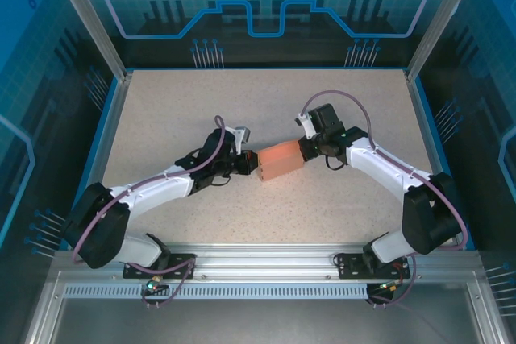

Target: Fold the paper box

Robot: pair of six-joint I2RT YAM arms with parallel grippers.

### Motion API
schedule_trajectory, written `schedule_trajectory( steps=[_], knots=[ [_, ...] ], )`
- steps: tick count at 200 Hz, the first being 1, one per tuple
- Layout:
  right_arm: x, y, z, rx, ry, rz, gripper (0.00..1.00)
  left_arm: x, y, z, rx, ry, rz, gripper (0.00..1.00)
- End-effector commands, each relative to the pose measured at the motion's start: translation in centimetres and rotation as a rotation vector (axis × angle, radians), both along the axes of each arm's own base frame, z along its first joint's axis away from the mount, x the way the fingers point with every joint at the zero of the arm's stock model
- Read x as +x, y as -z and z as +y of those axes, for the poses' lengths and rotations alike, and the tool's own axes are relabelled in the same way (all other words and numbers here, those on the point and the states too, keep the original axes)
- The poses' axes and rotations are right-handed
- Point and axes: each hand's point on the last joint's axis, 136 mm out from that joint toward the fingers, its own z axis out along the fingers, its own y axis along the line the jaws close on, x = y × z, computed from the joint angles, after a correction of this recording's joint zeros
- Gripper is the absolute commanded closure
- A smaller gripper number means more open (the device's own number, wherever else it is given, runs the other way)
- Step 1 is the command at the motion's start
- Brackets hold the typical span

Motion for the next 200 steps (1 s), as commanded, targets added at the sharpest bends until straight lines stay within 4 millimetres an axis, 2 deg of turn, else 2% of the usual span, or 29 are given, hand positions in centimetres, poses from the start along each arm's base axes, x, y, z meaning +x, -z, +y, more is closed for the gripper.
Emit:
schedule_trajectory(
  steps=[1,52,102,138,200],
  knots=[
    [-1.9,1.3,2.2,0.037,-0.075,0.070,0.99,-0.3,-0.3,-1.6,-0.034,0.028,-0.027,0.95],
    [-1.8,1.0,2.3,0.040,-0.070,0.061,1.00,-0.8,1.0,-1.1,0.039,-0.010,-0.058,0.95],
    [-2.0,1.3,2.4,0.038,-0.071,0.066,1.00,-1.3,1.9,-2.0,0.049,-0.001,-0.059,0.95],
    [-2.1,1.5,2.2,0.031,-0.065,0.066,1.00,-1.3,2.3,-1.9,0.074,-0.011,-0.073,0.88],
    [-2.0,1.4,2.0,0.020,-0.059,0.055,1.00,-1.4,0.8,-1.6,0.072,0.000,-0.132,0.77]
  ],
)
